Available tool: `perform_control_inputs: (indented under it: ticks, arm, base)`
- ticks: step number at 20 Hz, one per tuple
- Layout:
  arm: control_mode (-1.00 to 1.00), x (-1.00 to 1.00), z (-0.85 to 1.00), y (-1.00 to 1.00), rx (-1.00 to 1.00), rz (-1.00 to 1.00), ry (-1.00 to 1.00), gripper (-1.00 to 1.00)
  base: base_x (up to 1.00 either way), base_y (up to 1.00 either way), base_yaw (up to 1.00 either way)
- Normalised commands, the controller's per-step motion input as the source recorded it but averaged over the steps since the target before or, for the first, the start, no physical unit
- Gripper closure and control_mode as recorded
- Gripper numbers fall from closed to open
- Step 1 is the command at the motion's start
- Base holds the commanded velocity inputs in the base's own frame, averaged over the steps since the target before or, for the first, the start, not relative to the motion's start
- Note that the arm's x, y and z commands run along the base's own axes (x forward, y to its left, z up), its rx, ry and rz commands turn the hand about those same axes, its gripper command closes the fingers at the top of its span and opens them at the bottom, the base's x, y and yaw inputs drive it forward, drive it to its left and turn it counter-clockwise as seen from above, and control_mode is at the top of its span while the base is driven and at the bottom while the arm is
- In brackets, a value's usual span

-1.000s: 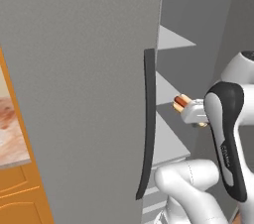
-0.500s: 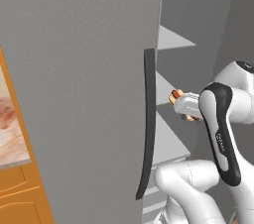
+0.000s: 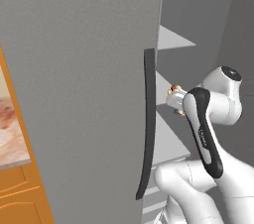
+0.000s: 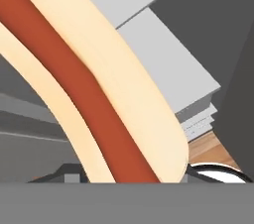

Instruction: Store the hot dog in the freezer for long-term storage. Close the freezer door after placing the cooked food.

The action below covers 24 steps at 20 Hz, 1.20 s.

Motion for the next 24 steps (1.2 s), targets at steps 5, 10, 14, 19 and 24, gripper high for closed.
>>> perform_control_inputs:
  ticks: [5, 10, 14, 19, 24]
  arm:
    - [-1.0, 0.34, 0.0, -0.16, 0.02, -0.01, 0.01, 1.0]
    - [-1.0, 0.46, 0.0, -0.06, 0.0, 0.0, 0.03, 1.0]
    - [-1.0, 0.71, -0.06, 0.0, 0.0, -0.01, 0.0, 1.0]
    - [-1.0, 0.7, -0.12, 0.0, 0.0, 0.0, 0.0, 1.0]
    - [-1.0, 0.61, -0.19, 0.0, 0.0, 0.0, 0.0, 1.0]
  base:
    - [0.0, 0.0, 0.0]
    - [0.0, 0.0, 0.0]
    - [0.0, 0.0, 0.0]
    - [0.0, 0.0, 0.0]
    - [0.0, 0.0, 0.0]
